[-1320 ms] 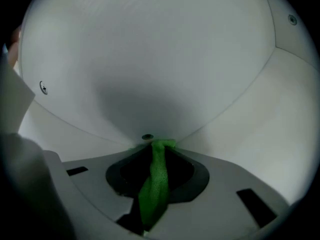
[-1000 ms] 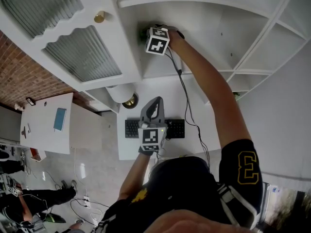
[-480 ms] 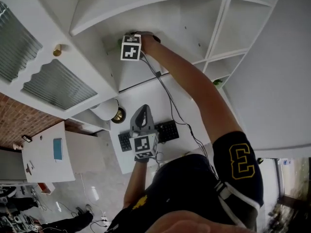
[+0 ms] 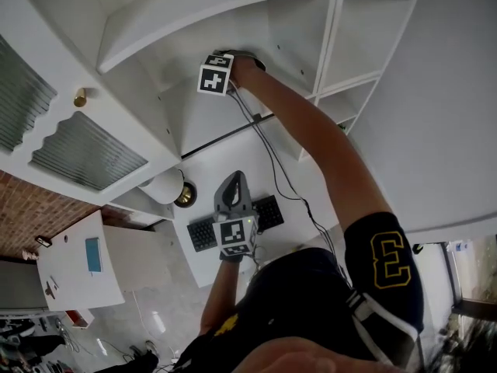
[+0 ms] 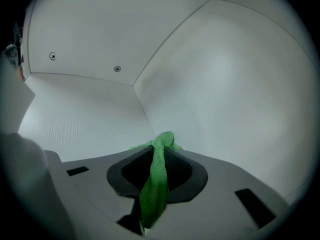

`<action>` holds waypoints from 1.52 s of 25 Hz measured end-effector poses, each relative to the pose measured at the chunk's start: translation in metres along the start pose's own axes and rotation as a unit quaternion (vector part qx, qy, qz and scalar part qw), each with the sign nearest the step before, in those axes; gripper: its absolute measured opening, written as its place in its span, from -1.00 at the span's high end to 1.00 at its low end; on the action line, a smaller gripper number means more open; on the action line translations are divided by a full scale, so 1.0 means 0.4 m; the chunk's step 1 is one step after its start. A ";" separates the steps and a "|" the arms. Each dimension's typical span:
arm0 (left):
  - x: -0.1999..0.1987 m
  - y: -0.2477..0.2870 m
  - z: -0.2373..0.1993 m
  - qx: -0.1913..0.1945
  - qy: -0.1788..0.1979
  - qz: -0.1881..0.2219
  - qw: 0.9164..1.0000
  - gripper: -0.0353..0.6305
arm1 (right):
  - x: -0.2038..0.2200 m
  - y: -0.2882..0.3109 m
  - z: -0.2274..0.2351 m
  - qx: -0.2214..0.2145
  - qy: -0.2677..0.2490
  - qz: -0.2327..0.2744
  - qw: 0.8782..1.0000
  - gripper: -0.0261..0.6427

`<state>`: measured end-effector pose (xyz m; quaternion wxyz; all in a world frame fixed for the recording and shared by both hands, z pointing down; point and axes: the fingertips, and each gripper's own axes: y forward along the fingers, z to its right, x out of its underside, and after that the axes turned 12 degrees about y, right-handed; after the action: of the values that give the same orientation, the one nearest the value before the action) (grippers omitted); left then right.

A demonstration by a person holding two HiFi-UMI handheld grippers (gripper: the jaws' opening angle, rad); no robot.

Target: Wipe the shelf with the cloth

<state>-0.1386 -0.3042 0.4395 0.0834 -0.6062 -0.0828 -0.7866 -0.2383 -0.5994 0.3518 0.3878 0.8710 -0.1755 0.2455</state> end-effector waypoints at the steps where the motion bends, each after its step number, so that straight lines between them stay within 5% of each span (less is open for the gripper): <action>1: 0.003 0.001 0.004 0.002 -0.001 -0.002 1.000 0.84 | 0.016 -0.002 0.011 0.006 0.007 -0.009 1.000 0.73; 8: 0.003 0.012 0.031 0.019 0.001 -0.001 1.000 0.84 | 0.131 -0.021 0.106 0.075 0.052 -0.077 0.993 0.73; 13: -0.012 0.022 0.066 0.038 -0.003 0.008 0.999 0.84 | 0.249 -0.046 0.175 0.145 0.096 -0.168 0.970 0.74; 21: 0.001 0.020 0.085 0.044 -0.001 0.000 0.999 0.84 | 0.291 -0.039 0.222 0.171 0.143 -0.179 0.958 0.74; 27: -0.044 0.000 0.029 0.015 0.015 0.021 1.000 0.84 | 0.287 -0.090 0.247 0.138 0.200 -0.096 0.965 0.73; 32: -0.028 -0.029 -0.009 -0.007 0.015 0.011 1.000 0.84 | 0.090 -0.171 0.143 0.021 0.251 0.059 0.966 0.73; 38: -0.031 -0.046 -0.004 -0.010 0.013 0.012 1.000 0.84 | -0.216 -0.269 -0.099 -0.106 0.143 0.198 0.964 0.73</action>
<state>-0.1414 -0.2863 0.4266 0.0878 -0.5980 -0.0662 -0.7939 -0.2671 -0.4908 0.2626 0.4427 0.7289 -0.3120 0.4188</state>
